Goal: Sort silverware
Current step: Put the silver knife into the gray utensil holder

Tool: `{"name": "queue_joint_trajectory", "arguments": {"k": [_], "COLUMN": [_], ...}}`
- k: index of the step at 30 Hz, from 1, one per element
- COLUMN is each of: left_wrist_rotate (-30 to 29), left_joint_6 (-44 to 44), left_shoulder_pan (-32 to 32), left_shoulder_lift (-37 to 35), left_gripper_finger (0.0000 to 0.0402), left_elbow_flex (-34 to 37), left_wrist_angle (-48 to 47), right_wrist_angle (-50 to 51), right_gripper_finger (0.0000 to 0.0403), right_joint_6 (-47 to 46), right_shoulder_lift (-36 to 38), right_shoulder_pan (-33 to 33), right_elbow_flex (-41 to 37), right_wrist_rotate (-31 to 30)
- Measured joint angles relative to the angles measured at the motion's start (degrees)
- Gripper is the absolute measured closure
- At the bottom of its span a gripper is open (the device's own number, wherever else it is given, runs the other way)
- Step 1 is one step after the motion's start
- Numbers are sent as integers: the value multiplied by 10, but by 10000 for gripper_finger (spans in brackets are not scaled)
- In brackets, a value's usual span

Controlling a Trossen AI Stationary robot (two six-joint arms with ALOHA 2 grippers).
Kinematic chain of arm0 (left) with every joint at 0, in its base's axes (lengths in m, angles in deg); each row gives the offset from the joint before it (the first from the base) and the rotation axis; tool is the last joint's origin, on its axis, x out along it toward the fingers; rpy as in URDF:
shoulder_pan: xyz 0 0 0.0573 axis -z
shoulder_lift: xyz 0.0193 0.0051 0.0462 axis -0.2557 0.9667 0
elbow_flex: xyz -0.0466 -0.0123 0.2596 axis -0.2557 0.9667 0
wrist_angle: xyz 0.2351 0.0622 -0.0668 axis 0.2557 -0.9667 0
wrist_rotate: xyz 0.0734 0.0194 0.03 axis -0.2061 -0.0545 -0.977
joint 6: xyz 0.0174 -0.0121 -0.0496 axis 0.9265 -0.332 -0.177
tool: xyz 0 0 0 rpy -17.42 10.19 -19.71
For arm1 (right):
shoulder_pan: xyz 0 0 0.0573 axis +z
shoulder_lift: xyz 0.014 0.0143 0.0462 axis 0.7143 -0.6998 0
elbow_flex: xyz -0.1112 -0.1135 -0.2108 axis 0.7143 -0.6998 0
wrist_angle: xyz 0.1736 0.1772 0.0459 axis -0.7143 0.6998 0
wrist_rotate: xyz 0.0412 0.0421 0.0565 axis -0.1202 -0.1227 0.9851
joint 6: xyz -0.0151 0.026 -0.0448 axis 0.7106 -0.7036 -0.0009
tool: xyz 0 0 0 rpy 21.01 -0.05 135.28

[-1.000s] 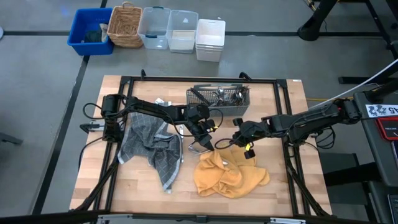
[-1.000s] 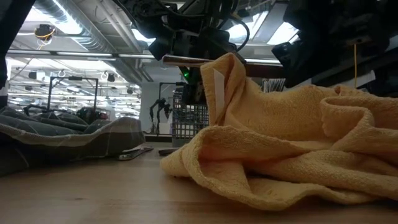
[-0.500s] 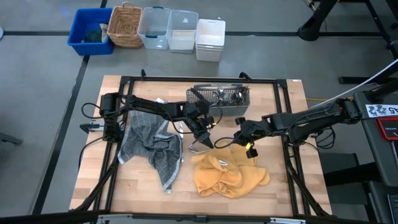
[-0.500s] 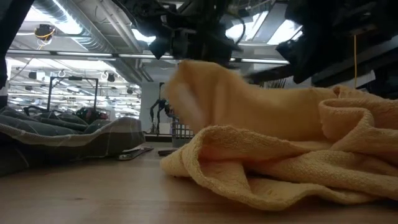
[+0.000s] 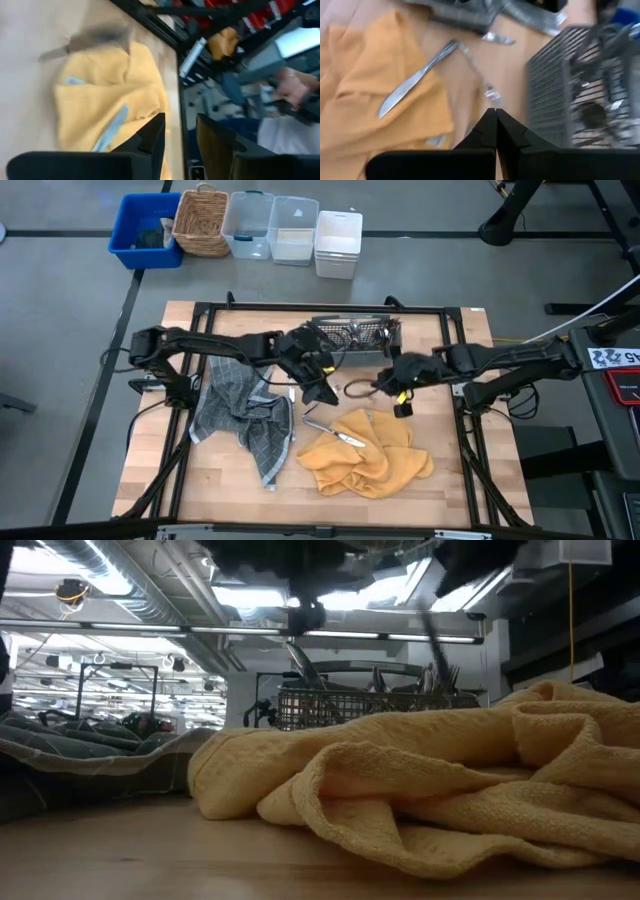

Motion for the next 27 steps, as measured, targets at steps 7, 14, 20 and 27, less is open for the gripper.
{"name": "queue_joint_trajectory", "arguments": {"k": [7,14,20,27], "left_wrist_rotate": [-117,-187,-200,-204], "left_joint_6": [35,55,72,81], "left_shoulder_pan": [0,17,20,21], "left_shoulder_lift": [-65,-63,-56,-56], "left_gripper_finger": [304,304,304,304], "left_elbow_flex": [0,1,1,1], "left_wrist_angle": [-75,-95,-124,-166], "right_wrist_angle": [-15,35,69,67], "right_gripper_finger": [402,400,382,323], "right_joint_6": [5,3,-32,-51], "right_shoulder_lift": [0,-7,-44,-122], "right_shoulder_pan": [-58,-77,-77,-77], "right_elbow_flex": [44,46,46,45], "right_wrist_rotate": [0,68,72,72]}}
